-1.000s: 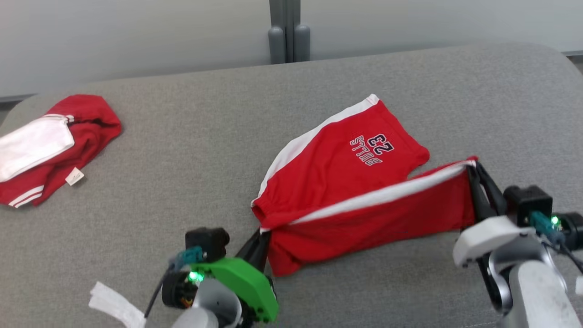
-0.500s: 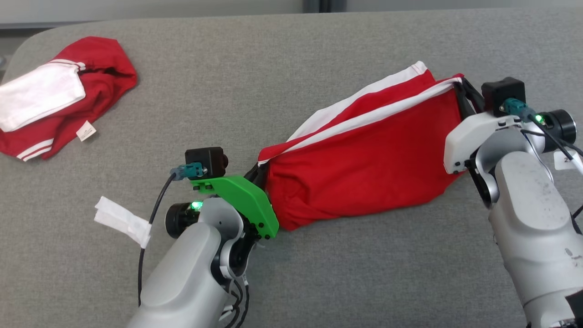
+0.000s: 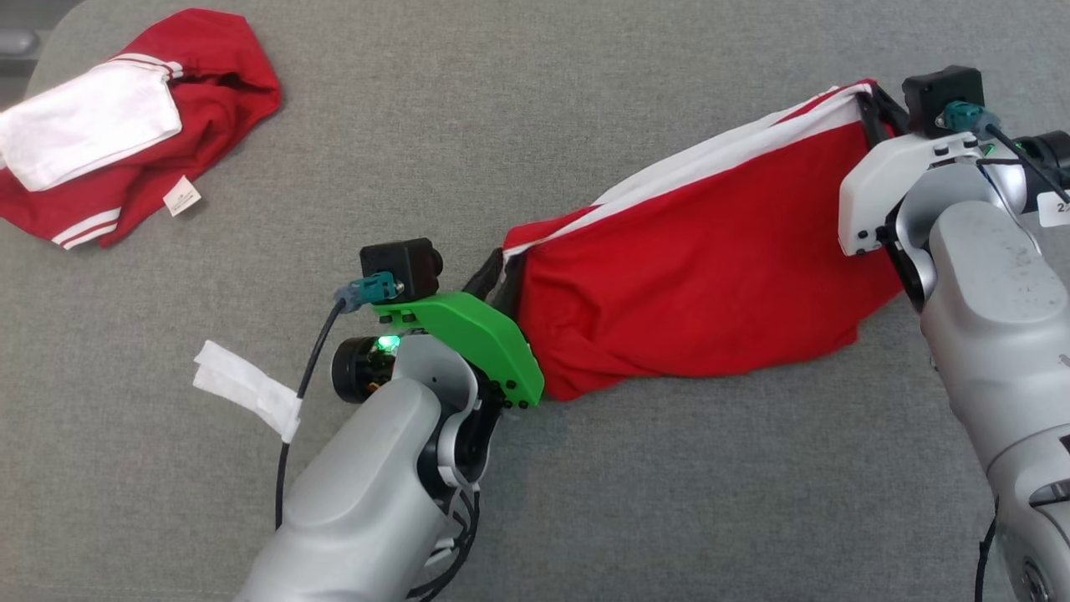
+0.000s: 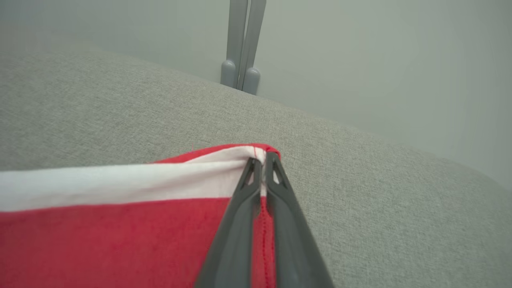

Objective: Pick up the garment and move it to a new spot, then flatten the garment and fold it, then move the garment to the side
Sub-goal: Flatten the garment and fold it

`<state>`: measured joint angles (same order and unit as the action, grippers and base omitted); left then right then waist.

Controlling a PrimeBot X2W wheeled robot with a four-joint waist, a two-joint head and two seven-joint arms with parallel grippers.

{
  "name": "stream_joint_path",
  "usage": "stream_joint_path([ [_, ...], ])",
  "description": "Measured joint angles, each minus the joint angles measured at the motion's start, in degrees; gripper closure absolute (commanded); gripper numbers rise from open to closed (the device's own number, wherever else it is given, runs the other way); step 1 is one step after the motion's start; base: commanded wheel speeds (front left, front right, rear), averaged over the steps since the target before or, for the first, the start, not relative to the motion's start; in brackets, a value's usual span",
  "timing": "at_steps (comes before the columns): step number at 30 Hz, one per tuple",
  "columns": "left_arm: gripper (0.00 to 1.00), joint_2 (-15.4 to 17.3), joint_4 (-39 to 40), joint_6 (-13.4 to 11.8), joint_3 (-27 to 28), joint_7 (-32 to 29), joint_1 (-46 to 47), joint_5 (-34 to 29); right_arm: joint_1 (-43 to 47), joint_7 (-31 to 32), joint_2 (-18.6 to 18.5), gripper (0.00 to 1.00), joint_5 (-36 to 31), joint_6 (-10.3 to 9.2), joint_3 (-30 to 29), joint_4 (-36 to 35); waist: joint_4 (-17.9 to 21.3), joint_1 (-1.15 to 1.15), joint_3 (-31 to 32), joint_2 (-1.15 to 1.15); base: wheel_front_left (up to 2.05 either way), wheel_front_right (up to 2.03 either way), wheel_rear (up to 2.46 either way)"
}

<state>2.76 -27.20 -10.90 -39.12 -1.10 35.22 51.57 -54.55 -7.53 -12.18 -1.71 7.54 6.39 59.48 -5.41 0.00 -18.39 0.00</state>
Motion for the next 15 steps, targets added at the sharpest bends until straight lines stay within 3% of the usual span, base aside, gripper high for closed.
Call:
stream_joint_path([
  [7, 0.00, 0.36, -0.07, -0.19, -1.74, 7.47, 0.32, -3.34, -2.29, -4.35, -0.02, 0.00, 0.57, 0.00, 0.54, 5.01, -0.19, 0.00, 0.25, 0.00, 0.00, 0.00, 0.00],
  [15, 0.00, 4.94, 3.23, -1.31, -2.16, 13.52, -4.08, -7.44, -2.17, -4.69, -0.91, 0.00, 4.85, 0.00, 2.37, 9.62, -0.10, 0.00, 2.91, 0.00, 0.00, 0.00, 0.00],
])
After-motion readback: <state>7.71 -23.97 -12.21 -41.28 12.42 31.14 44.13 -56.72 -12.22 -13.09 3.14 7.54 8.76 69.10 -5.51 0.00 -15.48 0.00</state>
